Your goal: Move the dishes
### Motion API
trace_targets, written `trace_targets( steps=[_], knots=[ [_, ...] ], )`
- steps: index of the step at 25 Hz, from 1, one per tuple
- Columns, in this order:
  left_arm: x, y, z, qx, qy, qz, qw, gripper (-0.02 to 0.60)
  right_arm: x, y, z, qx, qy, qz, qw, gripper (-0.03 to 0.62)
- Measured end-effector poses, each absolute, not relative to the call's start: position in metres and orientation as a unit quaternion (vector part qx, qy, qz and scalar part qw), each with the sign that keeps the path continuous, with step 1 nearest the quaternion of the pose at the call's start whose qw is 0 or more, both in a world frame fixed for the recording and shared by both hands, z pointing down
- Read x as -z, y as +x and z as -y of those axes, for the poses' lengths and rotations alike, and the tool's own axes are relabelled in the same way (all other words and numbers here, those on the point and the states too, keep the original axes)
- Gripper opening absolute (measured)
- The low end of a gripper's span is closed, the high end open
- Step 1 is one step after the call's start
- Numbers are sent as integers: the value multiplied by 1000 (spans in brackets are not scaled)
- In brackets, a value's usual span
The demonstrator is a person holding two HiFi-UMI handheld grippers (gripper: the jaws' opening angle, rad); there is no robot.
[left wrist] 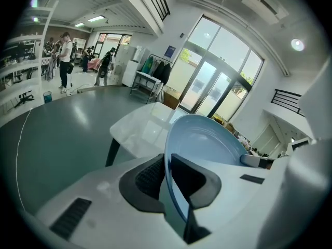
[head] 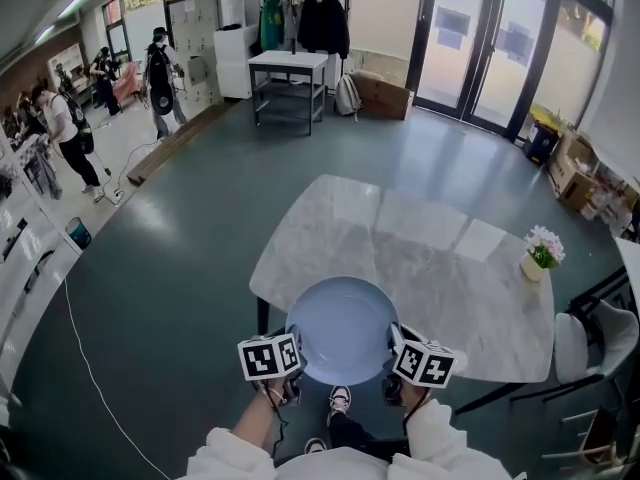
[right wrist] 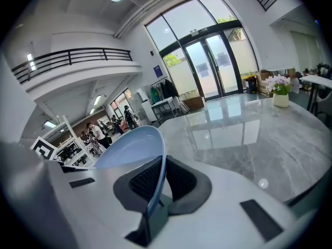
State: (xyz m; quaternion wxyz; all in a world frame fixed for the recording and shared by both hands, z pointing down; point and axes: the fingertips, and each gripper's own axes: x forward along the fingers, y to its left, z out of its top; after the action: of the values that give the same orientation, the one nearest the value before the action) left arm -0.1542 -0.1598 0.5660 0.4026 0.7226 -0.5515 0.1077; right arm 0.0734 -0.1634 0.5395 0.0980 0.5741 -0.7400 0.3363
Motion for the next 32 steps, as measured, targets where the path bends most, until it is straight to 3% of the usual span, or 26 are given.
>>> trace_targets(
  steps=[15, 32],
  knots=[
    [-557, -95, 320, -114, 721, 552, 403, 26, -531, 135, 324, -338, 578, 735, 105, 71],
    [-572, -69, 406, -154, 719, 543, 404, 28, -554, 161, 409, -364, 578, 724, 100, 71]
  ],
)
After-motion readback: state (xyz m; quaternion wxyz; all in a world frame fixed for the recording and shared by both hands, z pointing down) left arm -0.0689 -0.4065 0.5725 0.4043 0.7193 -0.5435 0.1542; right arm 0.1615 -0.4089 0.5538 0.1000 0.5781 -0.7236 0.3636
